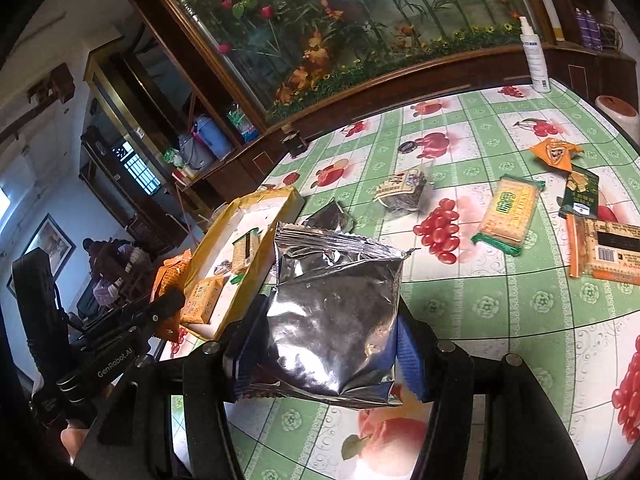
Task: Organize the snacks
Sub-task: 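Carry the orange bag with the left tool into the tray while the right tool releases the foil bag there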
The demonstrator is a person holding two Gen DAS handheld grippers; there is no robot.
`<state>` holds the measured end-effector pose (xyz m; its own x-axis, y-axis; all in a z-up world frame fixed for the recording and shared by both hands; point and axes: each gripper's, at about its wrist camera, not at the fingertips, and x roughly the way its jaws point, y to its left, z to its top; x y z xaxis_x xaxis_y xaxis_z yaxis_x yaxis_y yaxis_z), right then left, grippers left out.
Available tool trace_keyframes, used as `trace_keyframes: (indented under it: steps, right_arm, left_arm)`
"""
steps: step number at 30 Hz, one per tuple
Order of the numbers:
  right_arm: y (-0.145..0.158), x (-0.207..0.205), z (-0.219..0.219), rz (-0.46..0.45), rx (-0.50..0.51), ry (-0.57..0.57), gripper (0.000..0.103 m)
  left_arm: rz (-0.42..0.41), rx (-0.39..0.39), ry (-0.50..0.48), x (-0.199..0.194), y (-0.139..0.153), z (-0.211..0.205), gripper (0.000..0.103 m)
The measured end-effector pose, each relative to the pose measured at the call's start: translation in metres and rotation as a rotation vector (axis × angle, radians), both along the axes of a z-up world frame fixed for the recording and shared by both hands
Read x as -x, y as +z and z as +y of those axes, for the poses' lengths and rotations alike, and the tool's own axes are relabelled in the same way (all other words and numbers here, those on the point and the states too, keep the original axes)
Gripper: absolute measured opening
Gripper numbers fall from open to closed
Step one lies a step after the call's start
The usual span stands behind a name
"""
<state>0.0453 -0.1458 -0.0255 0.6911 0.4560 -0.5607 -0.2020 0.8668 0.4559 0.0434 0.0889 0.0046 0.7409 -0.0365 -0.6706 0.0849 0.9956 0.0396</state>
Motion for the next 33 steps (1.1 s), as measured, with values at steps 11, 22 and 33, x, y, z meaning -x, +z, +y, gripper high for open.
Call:
trace_keyframes:
  steps: [11, 22, 33]
  right_arm:
    - [0.002, -0.007, 0.03, 0.007, 0.025, 0.052, 0.06]
    - [0.004, -0.027, 0.066, 0.01, 0.045, 0.123, 0.06]
    - [0.012, -0.108, 0.152, -0.017, 0.058, 0.238, 0.06]
  left_arm:
    - [0.008, 0.03, 0.039, -0.005, -0.003, 0.024, 0.036]
    - [0.032, 0.089, 0.106, -0.025, -0.007, 0.062, 0.036]
    - [0.133, 0.245, 0.193, -0.084, -0.027, 0.121, 0.036]
